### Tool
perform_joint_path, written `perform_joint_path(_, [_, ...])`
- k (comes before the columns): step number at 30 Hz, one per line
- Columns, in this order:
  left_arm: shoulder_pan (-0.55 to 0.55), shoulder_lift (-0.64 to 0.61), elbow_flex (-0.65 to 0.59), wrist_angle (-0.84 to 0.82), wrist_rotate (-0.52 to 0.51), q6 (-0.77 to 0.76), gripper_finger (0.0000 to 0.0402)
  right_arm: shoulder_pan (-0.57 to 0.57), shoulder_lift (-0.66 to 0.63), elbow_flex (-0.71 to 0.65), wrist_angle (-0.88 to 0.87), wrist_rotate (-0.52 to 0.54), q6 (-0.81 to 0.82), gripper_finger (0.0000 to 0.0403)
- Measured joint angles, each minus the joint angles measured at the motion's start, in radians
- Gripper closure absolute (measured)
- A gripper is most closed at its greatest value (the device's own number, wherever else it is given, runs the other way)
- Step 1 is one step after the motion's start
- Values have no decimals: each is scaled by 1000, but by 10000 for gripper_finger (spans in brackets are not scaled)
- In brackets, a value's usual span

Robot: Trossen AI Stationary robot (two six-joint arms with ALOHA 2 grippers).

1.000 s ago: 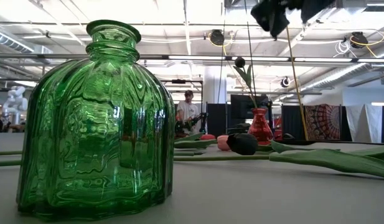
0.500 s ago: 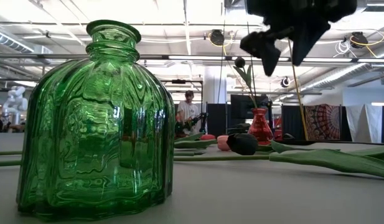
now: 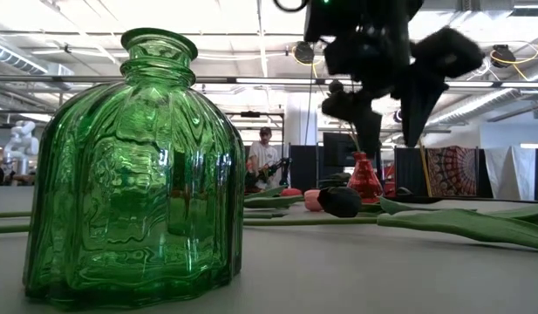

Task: Sort flowers into vase by color
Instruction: Put the top black tulip into the red vase

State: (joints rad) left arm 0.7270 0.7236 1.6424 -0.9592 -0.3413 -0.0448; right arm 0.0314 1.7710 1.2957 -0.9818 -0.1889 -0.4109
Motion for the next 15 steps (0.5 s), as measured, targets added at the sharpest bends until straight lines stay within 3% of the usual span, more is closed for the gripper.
perform_joint_path(15, [0, 0, 0, 0, 0, 0, 297, -79, 134, -1, 54, 10, 36, 152])
